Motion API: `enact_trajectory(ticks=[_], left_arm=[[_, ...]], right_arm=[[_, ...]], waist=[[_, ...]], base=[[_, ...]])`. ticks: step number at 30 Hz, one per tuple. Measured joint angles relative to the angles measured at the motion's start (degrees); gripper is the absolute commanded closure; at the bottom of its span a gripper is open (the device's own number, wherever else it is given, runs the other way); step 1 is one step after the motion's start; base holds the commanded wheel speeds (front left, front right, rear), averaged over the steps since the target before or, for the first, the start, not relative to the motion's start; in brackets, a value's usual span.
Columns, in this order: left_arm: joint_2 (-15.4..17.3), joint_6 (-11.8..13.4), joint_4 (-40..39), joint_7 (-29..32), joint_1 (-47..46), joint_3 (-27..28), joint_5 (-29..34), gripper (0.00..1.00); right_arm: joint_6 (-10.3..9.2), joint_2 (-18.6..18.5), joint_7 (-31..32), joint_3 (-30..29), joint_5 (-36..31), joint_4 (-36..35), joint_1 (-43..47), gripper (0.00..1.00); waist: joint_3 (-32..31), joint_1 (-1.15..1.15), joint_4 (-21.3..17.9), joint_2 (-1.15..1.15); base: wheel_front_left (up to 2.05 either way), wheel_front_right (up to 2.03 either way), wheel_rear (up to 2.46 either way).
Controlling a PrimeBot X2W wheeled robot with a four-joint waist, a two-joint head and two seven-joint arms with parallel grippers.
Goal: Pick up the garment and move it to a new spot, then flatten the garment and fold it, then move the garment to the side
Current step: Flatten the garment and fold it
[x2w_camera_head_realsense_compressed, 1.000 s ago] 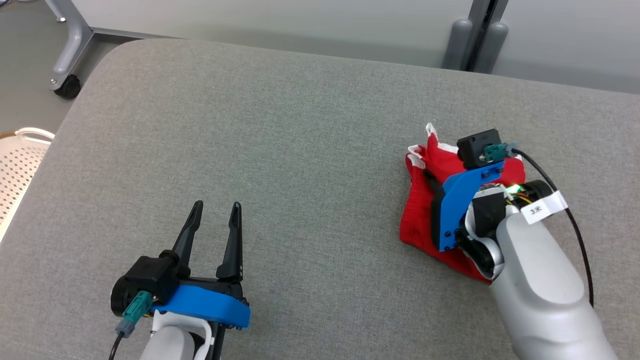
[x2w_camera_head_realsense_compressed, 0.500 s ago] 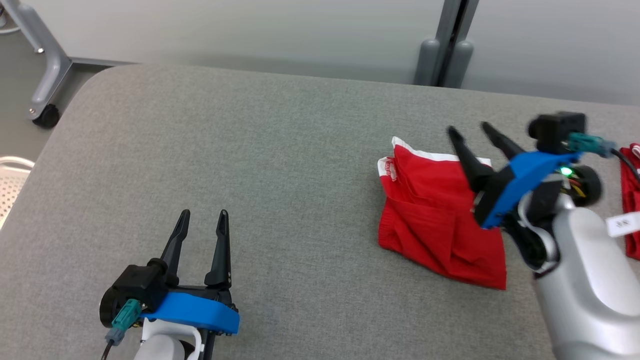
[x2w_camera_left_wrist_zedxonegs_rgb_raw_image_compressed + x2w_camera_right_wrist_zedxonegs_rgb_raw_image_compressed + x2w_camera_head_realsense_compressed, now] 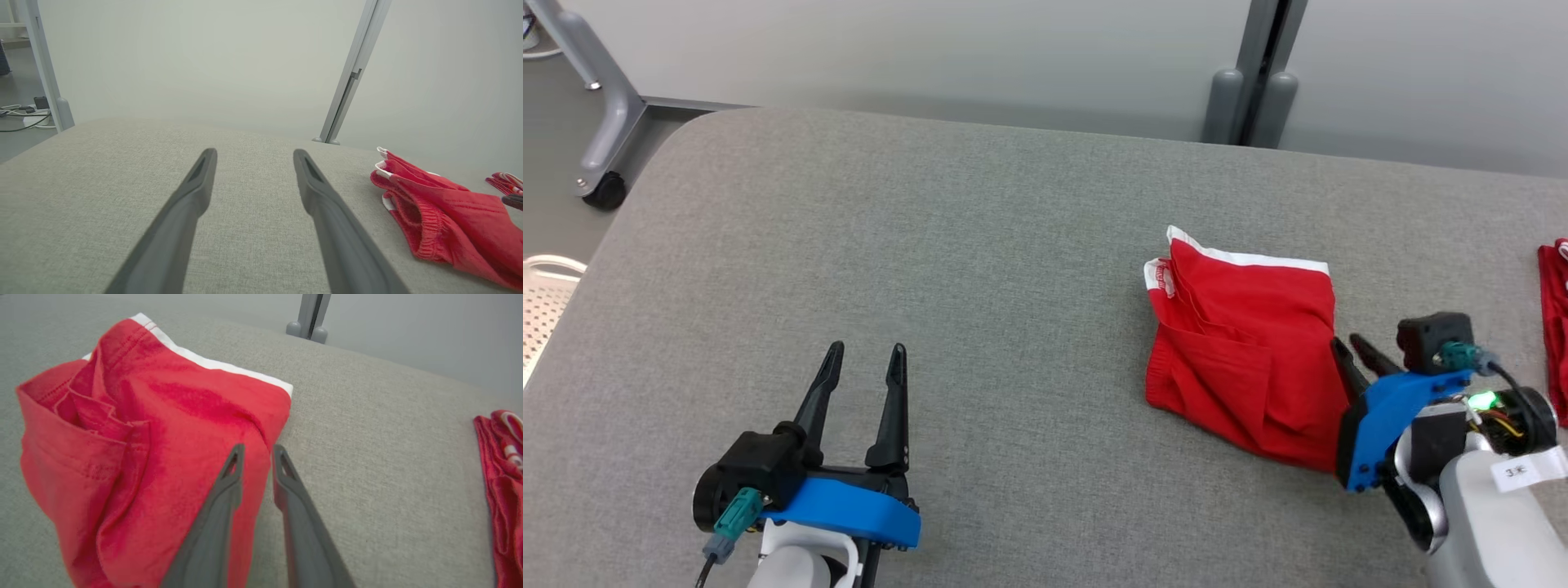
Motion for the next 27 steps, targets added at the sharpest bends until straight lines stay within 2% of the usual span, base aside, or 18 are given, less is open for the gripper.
enact_trajectory(ticks=[6,12,22,27], left_arm=[[0.7,0.0,0.01,0.01,0.01,0.13,-0.1,0.0],[0.88,0.0,0.22,0.01,0.56,0.1,-0.24,0.0],[1.05,0.0,0.15,0.01,2.26,0.96,-0.23,0.0],[1.03,0.0,0.1,0.0,2.68,1.81,-0.22,0.0]], right_arm=[[0.01,1.52,-0.87,4.89,-1.52,4.9,-0.01,1.0],[0.0,3.38,-0.12,14.22,1.05,5.92,-0.08,1.0],[0.01,3.88,1.42,31.43,8.47,-4.49,3.63,1.0],[0.01,3.13,0.31,32.14,11.12,-11.11,6.01,1.0]], waist=[[0.06,0.0,1.45,0.0],[-1.02,0.0,2.0,0.0],[-2.7,0.0,0.32,0.0],[-3.52,0.0,-0.97,0.0]], base=[[0.0,0.0,0.0],[0.0,0.0,0.0],[0.0,0.0,0.0],[0.0,0.0,0.0]])
